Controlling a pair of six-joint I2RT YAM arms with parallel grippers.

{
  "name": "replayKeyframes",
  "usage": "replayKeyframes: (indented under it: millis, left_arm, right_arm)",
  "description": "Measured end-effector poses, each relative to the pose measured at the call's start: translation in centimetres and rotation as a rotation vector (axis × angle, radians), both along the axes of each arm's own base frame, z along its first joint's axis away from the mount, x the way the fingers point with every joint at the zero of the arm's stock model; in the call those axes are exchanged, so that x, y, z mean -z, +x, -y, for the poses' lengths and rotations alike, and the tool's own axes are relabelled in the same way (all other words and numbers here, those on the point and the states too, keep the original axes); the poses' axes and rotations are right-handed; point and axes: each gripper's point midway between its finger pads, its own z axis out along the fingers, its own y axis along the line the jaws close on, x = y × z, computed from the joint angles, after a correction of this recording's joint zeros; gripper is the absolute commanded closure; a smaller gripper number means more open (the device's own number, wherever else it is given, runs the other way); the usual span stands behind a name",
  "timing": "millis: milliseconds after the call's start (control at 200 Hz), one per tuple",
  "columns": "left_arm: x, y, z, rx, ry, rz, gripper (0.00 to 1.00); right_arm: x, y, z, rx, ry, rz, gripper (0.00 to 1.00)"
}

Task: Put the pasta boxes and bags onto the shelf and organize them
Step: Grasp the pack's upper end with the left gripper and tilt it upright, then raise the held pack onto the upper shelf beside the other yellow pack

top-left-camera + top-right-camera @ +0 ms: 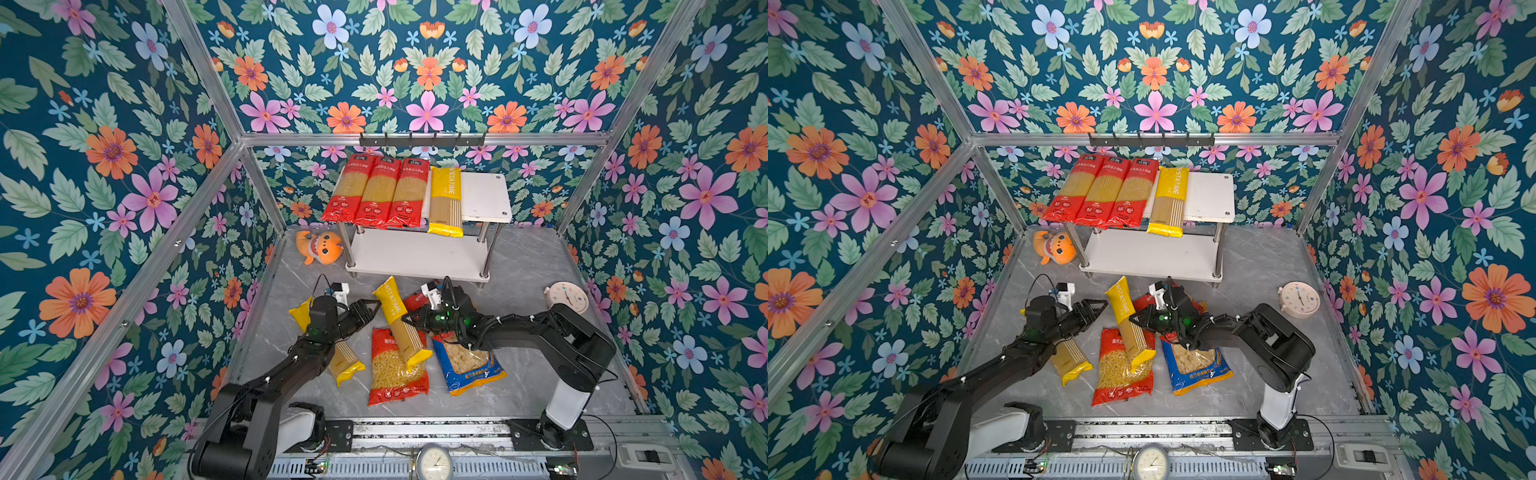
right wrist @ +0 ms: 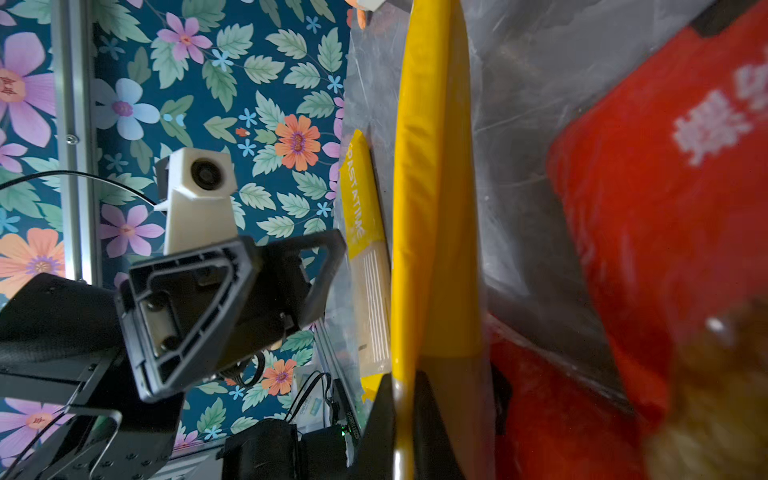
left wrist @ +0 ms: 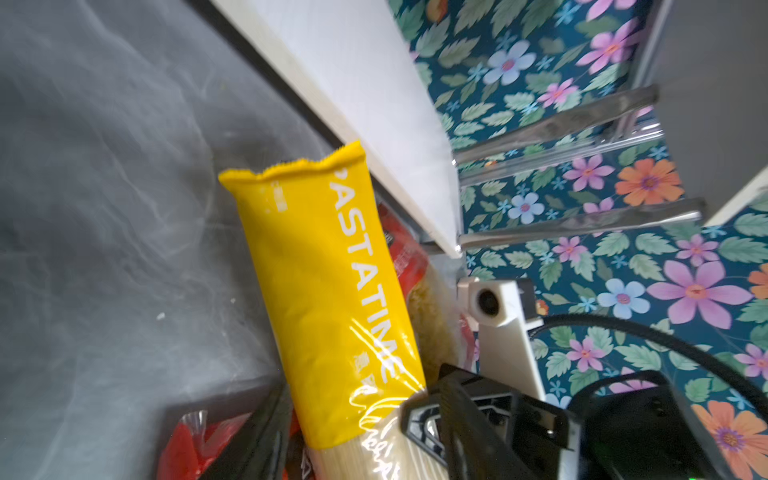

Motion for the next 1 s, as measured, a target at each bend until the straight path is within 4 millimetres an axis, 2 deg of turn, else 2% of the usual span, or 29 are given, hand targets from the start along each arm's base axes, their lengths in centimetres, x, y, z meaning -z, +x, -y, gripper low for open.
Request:
replayKeyframes:
  millis: [70,155,305,535,775,900,995]
  left_arm:
    - [-1.8,0.1,-0.6,-0.008,-0.013,0.049,0.33]
    - [-3.7,-0.2,-0.4,0.015,-0.029,0.11,0.3]
    - [-5.6,-1.4,0.3,0.059,-0.07,0.203,0.27]
    - [-9.8,-5.5,3.2,0.164,-0.101,0.466,0.18]
    - [-12.8,-7.2,4.9,0.22,-0.162,0.612,0.18]
    - [-15.0,-8.4,6.3,0.272,-0.195,0.697,0.22]
    - [-16.8,-8.5,7.4,0.299,-0.213,0.75,0.27]
  right_arm:
    - [-1.2,0.1,0.1,0.009,0.023,0.03,1.0]
    - [-3.2,0.3,0.1,0.015,0.063,0.078,1.0]
    - [-7.4,-0.2,0.5,0.007,0.125,0.189,1.0]
    - [-14.9,-1.8,1.4,-0.038,0.228,0.453,1.0]
    - [-21.0,-4.0,1.6,-0.125,0.322,0.642,1.0]
    - [-23.5,-4.5,1.7,-0.139,0.36,0.695,1.0]
    - [-25.2,-4.7,1.8,-0.135,0.385,0.727,1.0]
